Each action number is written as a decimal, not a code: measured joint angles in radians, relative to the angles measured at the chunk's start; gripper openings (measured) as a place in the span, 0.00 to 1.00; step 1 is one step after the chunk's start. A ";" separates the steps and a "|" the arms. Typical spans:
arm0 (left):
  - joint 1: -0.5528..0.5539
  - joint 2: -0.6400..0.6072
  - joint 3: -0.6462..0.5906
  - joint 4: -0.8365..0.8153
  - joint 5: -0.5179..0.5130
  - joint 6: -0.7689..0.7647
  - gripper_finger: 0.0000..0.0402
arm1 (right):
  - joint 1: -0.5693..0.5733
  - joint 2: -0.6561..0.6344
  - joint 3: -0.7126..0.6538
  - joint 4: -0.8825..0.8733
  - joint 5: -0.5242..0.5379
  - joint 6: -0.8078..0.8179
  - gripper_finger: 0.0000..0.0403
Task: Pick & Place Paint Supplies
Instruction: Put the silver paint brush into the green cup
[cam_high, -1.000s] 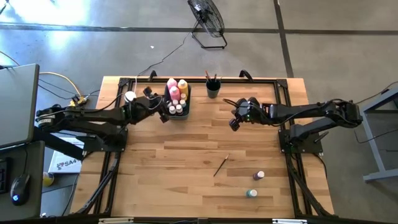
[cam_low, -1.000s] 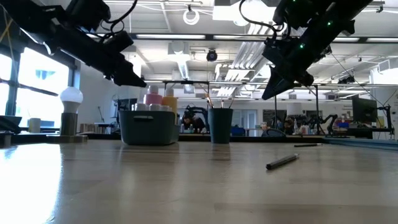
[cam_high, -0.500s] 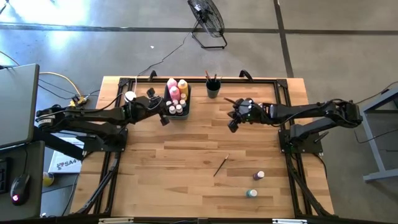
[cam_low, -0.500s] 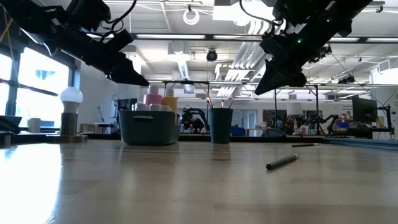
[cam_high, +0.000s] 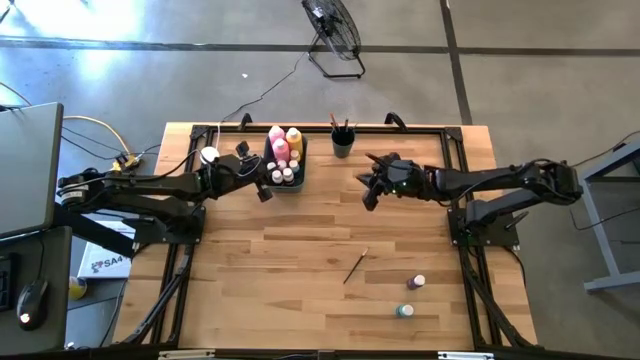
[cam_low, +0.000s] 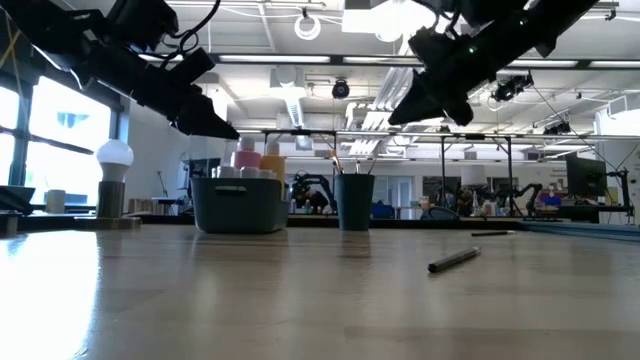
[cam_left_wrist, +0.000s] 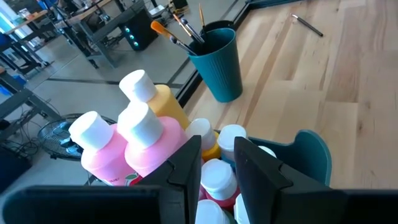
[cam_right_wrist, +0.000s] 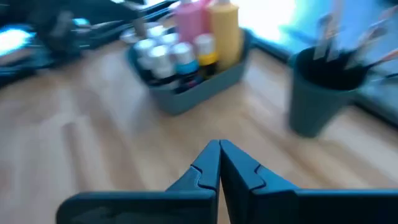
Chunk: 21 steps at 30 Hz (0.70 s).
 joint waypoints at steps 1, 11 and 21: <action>0.000 0.000 0.000 0.000 0.000 0.000 0.22 | 0.007 0.000 0.011 -0.015 0.050 -0.004 0.00; 0.000 0.000 0.000 -0.002 -0.003 0.000 0.22 | -0.043 -0.002 0.327 -0.533 0.253 0.202 0.01; 0.000 0.000 0.000 -0.063 -0.004 -0.018 0.22 | -0.229 -0.001 0.530 -0.886 0.152 0.437 0.00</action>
